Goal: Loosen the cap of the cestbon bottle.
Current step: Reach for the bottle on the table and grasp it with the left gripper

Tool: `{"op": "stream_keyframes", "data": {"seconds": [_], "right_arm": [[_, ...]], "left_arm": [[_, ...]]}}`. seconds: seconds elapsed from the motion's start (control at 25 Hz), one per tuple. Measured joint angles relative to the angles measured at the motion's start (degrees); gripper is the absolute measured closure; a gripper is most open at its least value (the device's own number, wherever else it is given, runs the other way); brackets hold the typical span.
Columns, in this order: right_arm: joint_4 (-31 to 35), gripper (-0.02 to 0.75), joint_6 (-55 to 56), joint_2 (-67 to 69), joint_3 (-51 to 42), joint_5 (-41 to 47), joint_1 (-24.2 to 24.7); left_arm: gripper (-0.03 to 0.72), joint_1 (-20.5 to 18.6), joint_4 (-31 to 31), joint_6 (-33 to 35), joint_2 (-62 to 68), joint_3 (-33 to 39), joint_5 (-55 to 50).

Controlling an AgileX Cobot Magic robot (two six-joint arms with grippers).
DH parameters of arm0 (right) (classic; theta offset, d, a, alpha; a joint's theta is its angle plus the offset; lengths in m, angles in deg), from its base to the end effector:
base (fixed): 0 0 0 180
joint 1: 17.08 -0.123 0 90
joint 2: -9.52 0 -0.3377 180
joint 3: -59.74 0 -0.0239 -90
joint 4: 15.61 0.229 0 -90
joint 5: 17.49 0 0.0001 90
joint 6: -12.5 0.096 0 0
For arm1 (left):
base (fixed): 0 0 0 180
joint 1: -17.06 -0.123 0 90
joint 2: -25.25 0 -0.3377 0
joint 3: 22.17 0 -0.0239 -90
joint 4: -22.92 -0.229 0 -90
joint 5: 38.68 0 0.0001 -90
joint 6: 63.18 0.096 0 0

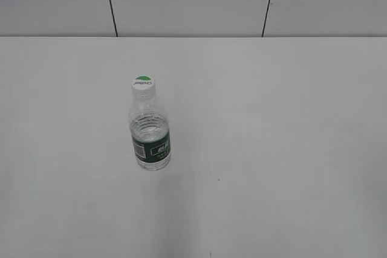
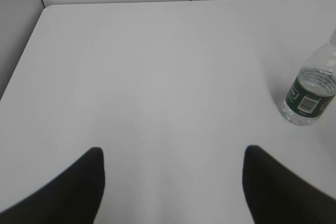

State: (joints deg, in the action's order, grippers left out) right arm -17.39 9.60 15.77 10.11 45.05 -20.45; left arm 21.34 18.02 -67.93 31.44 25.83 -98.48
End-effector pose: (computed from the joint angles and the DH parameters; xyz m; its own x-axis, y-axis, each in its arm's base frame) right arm -0.0749 -0.0071 0.2623 -0.4717 -0.0928 -0.8769 -0.0653 0.9954 -0.0702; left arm -0.0758 0.0128 0.2739 -0.4040 -0.0096 -0.9147 -0.0090 0.9999 -0.0065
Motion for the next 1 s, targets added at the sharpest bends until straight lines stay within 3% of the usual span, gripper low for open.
{"op": "stream_keyframes", "data": {"seconds": [1.0], "right_arm": [[0.00, 0.155, 0.00, 0.00, 0.00, 0.00, 0.00]], "left_arm": [[0.199, 0.00, 0.00, 0.00, 0.00, 0.00, 0.00]]}}
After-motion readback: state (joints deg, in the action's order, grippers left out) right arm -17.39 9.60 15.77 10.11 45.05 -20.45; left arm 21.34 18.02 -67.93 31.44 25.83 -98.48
